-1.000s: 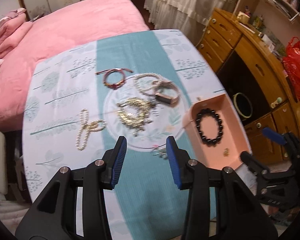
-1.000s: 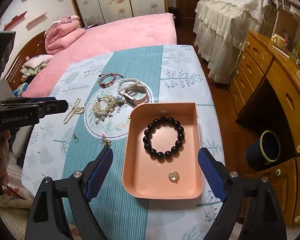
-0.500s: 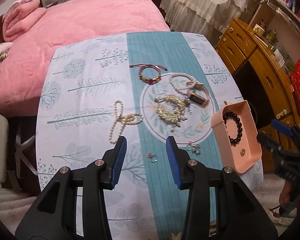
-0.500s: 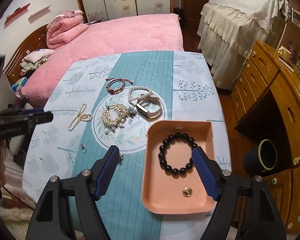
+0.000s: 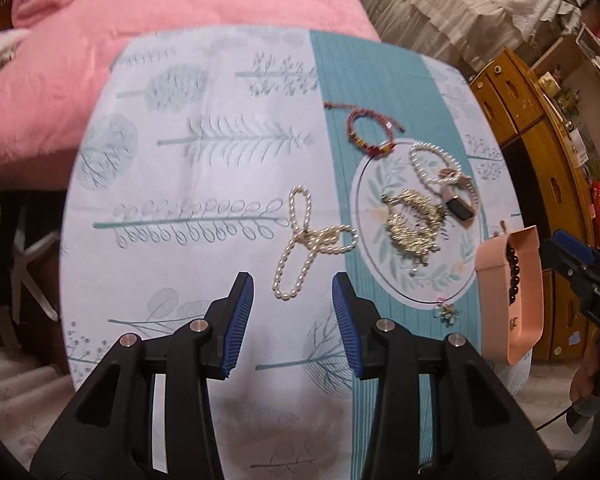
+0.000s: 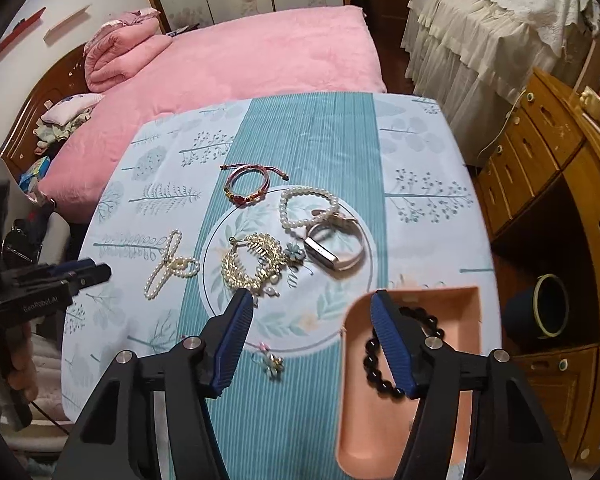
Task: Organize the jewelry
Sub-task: 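Grasp the pearl necklace with the left tool while the right tool grasps the pearl bracelet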
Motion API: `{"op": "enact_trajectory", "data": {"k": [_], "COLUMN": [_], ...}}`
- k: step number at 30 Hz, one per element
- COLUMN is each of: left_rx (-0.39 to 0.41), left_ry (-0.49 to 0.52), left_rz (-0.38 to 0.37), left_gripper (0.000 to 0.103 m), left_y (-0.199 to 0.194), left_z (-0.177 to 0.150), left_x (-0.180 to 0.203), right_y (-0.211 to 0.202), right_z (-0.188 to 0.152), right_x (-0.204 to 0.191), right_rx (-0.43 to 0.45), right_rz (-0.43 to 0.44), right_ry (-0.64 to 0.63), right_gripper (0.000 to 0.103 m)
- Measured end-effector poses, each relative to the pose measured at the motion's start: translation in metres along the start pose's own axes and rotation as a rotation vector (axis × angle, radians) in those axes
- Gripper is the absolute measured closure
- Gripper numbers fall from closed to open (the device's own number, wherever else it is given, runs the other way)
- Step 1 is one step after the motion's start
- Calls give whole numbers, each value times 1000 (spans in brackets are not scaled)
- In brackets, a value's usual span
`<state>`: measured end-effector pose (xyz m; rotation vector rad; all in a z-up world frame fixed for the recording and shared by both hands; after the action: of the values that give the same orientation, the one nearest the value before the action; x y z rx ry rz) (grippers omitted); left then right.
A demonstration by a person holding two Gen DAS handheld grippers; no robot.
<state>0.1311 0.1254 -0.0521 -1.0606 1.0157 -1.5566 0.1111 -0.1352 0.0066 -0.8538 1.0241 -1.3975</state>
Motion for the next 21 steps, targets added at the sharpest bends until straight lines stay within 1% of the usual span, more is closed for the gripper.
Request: {"op": "enact_trajectory", "data": {"k": [4, 10, 13, 17, 19, 20, 21], "left_rx": [-48, -109, -129, -117, -113, -111, -108], "left_ry": [-27, -42, -59, -82, -99, -115, -124], "left_rz": [-25, -71, -65, -75, -75, -76, -78], "left_gripper": [65, 65, 65, 65, 65, 65, 65], "left_y": [32, 66, 77, 83, 86, 87, 88], "left_z": [3, 10, 14, 19, 22, 24, 25], "left_x": [-5, 4, 7, 9, 10, 9, 8], "right_y": [25, 65, 82, 102, 114, 119, 126], "right_z": [11, 32, 43, 63, 75, 79, 85], "right_x": [0, 15, 23, 31, 32, 31, 30], "right_rx": [-21, -51, -58, -62, -63, -68, -76], "right_rz": [-8, 6, 20, 39, 36, 35, 38], "right_ry": [10, 65, 95, 122, 119, 119, 119], "right_gripper": [43, 44, 47, 50, 51, 53, 57]}}
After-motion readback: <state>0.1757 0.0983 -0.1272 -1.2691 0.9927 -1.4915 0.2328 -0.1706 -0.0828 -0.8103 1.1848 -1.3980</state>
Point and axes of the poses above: each gripper's, at about its wrist camera, not at the fingertips, and y roughly the way its jaws point, x to its right, z to its top, the point moved 1 cm from there along y, roughly the way its jaws point, and after that the axes turned 7 degrees about y, right-handed, at the moved point
